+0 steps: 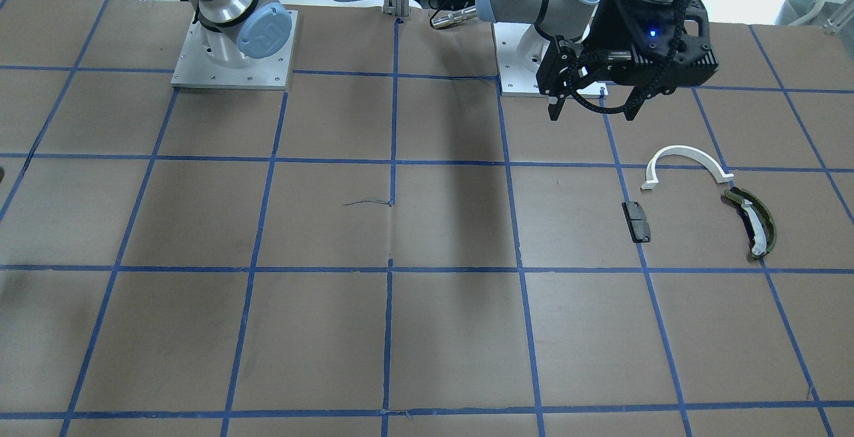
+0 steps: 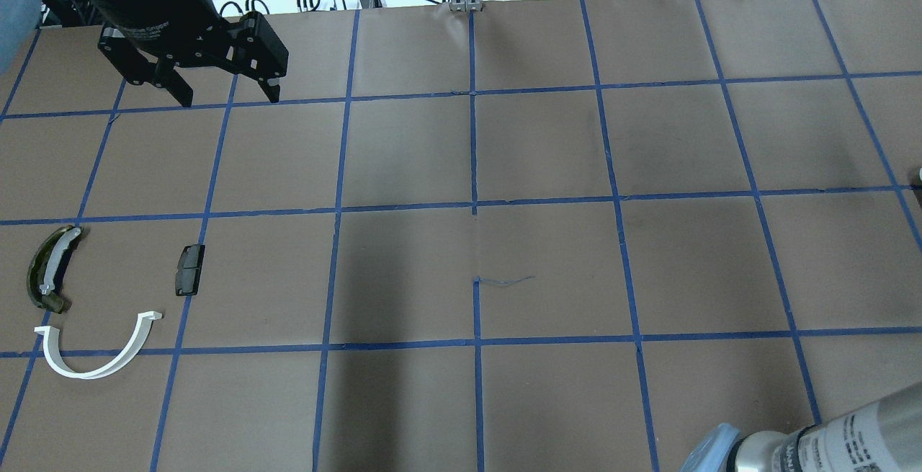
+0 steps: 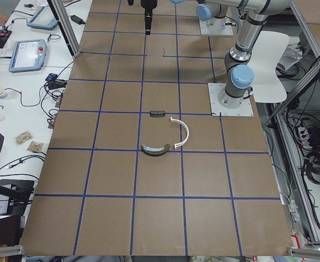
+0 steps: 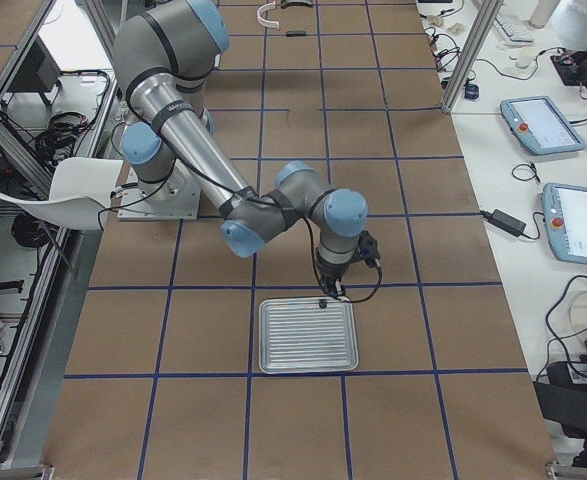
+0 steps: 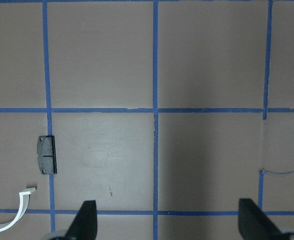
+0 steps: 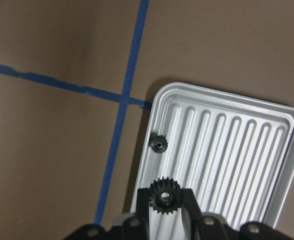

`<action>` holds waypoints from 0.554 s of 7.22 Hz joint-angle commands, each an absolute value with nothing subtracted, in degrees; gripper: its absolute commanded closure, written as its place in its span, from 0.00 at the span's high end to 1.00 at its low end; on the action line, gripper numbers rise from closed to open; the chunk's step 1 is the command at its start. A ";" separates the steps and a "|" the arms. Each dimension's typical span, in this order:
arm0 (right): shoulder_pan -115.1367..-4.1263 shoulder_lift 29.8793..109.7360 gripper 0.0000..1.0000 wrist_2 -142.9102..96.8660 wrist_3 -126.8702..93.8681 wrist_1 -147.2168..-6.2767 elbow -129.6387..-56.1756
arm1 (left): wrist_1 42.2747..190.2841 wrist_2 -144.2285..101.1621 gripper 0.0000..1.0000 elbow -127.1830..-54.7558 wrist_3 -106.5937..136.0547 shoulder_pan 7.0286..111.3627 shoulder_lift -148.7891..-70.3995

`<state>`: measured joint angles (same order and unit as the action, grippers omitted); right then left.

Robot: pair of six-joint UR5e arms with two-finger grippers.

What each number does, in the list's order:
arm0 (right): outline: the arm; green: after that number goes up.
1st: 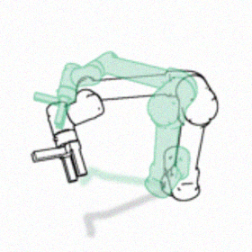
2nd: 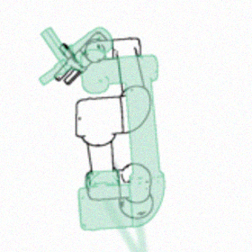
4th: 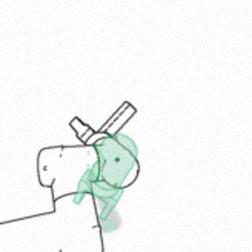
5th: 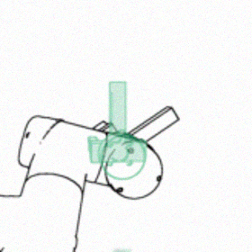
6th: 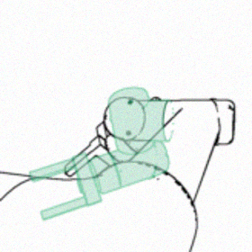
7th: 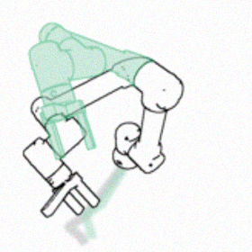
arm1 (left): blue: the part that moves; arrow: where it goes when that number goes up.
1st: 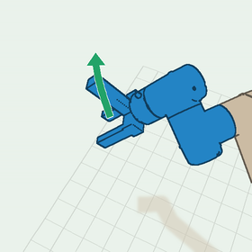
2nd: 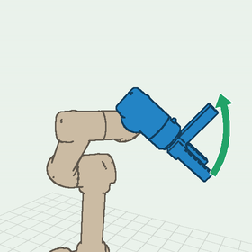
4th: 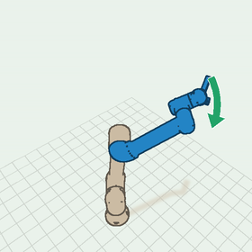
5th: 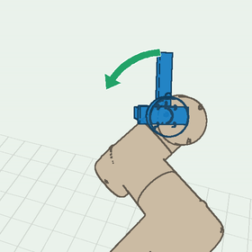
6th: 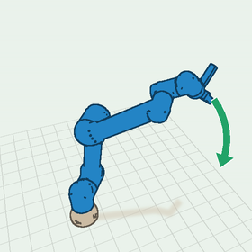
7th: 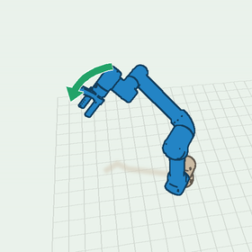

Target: Place bearing gear from tray to pile

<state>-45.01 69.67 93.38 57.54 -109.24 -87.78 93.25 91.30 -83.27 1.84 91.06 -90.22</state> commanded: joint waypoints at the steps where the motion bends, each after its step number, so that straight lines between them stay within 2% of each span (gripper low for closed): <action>1: -57.08 77.49 0.27 94.04 36.31 -98.04 -87.71 | 93.34 91.23 1.00 -83.23 1.93 91.05 -90.35; 4: -78.84 79.37 0.28 92.38 4.93 -93.60 -86.67 | 93.16 90.97 1.00 -83.50 0.70 91.14 -90.70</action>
<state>-68.98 79.00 93.11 17.73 -94.47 -87.27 93.20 91.24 -83.45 0.90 91.14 -90.62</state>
